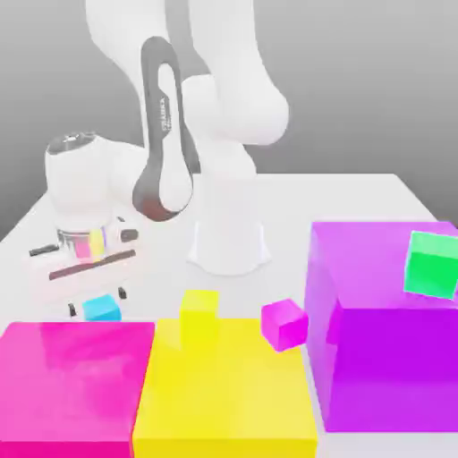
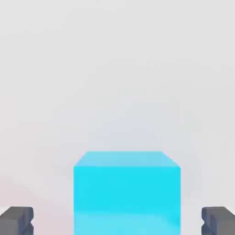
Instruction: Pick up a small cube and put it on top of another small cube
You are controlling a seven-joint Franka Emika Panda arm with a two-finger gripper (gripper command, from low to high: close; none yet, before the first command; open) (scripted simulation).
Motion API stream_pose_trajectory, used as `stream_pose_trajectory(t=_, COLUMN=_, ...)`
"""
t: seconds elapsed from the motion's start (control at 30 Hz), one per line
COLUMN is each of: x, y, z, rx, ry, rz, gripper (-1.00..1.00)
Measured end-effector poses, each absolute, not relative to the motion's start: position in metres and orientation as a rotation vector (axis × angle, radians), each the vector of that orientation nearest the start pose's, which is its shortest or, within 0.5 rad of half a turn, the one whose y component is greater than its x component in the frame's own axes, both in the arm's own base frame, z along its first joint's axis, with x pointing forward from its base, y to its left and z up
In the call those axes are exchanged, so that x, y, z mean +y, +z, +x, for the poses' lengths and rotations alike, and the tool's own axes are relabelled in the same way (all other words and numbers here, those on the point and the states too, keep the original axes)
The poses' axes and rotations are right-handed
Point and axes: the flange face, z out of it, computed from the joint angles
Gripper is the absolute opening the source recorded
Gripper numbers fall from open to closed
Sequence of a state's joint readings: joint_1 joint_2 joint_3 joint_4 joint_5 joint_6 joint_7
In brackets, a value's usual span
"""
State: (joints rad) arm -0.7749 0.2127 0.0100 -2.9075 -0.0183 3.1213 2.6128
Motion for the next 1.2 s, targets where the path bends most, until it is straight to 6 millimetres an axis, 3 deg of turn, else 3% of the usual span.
stream_pose_trajectory(t=0.03, x=-0.224, y=0.131, z=0.236, rx=3.122, ry=0.001, rz=0.342, gripper=-1.00)
stream_pose_trajectory(t=0.27, x=-0.224, y=0.132, z=0.236, rx=3.120, ry=-0.002, rz=0.342, gripper=-1.00)
stream_pose_trajectory(t=0.57, x=-0.220, y=0.196, z=0.241, rx=3.122, ry=0.002, rz=0.306, gripper=-1.00)
stream_pose_trajectory(t=0.87, x=-0.145, y=0.264, z=0.300, rx=3.104, ry=0.036, rz=-0.262, gripper=-1.00)
stream_pose_trajectory(t=1.1, x=-0.067, y=0.312, z=0.319, rx=3.040, ry=0.013, rz=-0.741, gripper=-1.00)
stream_pose_trajectory(t=1.13, x=-0.056, y=0.317, z=0.320, rx=3.029, ry=0.006, rz=-0.808, gripper=-1.00)
stream_pose_trajectory(t=1.2, x=-0.048, y=0.308, z=0.321, rx=3.020, ry=-0.001, rz=-0.856, gripper=-1.00)
